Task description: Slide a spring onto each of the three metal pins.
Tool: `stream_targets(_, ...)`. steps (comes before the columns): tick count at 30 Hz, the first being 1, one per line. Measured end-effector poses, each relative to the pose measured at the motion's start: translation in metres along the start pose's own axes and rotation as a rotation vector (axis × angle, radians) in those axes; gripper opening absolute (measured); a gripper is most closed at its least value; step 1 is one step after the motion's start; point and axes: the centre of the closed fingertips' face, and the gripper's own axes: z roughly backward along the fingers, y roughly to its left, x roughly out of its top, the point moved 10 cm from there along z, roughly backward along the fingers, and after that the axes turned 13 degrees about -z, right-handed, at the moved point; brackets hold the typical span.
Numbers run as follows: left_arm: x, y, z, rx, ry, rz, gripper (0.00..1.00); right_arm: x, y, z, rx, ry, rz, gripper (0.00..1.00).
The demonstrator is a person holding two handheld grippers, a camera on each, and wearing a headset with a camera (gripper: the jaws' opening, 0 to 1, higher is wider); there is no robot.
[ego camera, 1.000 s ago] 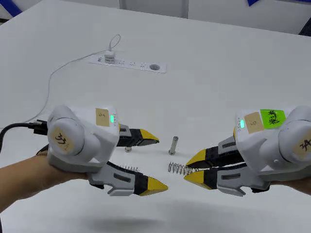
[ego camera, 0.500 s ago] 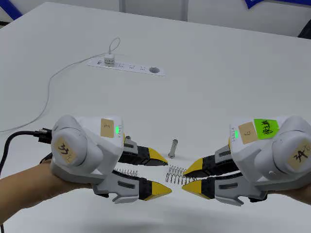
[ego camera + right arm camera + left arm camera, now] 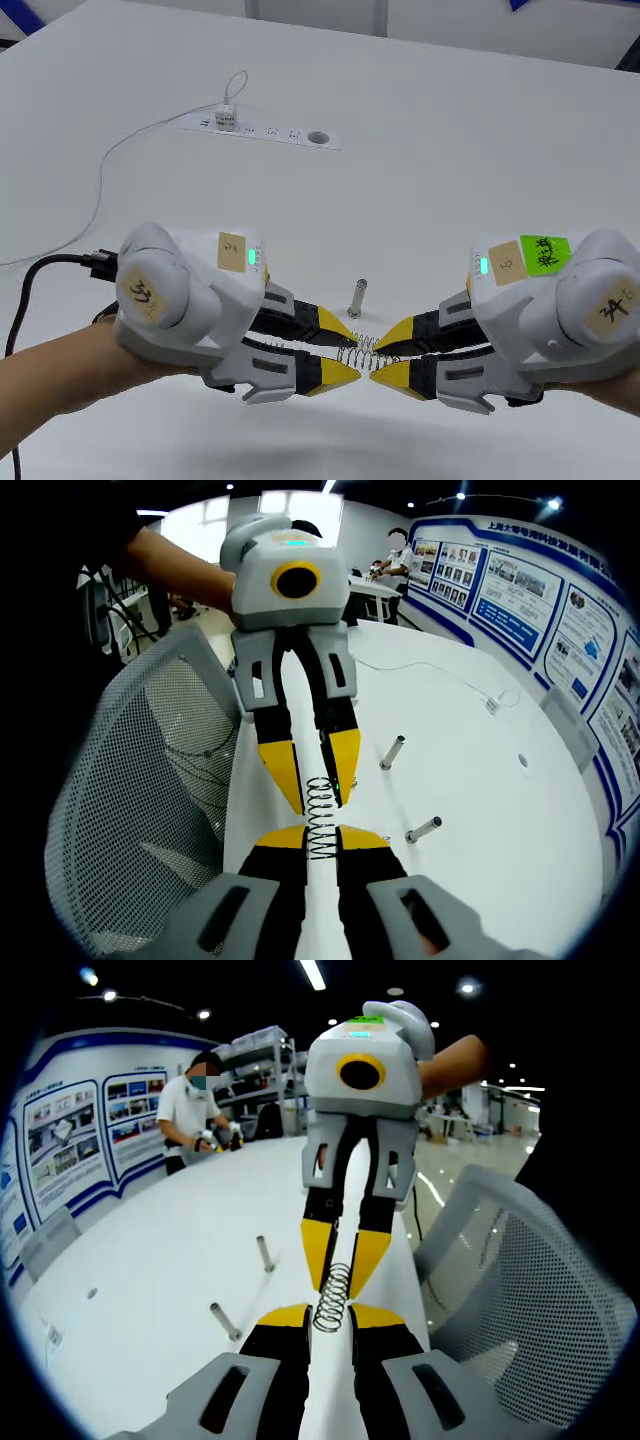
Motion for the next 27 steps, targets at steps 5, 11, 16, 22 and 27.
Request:
stream_targets(5,-0.0006,0.0018,-0.0008,0.000,0.002,0.003,0.14,0.0031,-0.0003,0.0002,0.000,0.005,0.011,0.11)
stream_targets(11,0.0002,0.0029,-0.0009,0.007,0.022,-0.028,0.11,0.0061,-0.0018,0.0015,-0.008,0.005,0.020,0.11)
stream_targets(16,0.0017,0.0016,-0.0020,0.004,0.039,-0.093,0.10,0.0052,-0.0018,0.0006,-0.013,0.011,0.031,0.11)
stream_targets(22,0.0021,0.0025,-0.0023,-0.005,0.036,-0.111,0.10,0.0055,-0.0019,0.0018,-0.011,0.020,0.084,0.13)
stream_targets(27,0.0030,0.0039,-0.0014,-0.024,0.039,-0.124,0.10,0.0003,-0.0075,0.0027,-0.015,0.040,0.074,0.16)
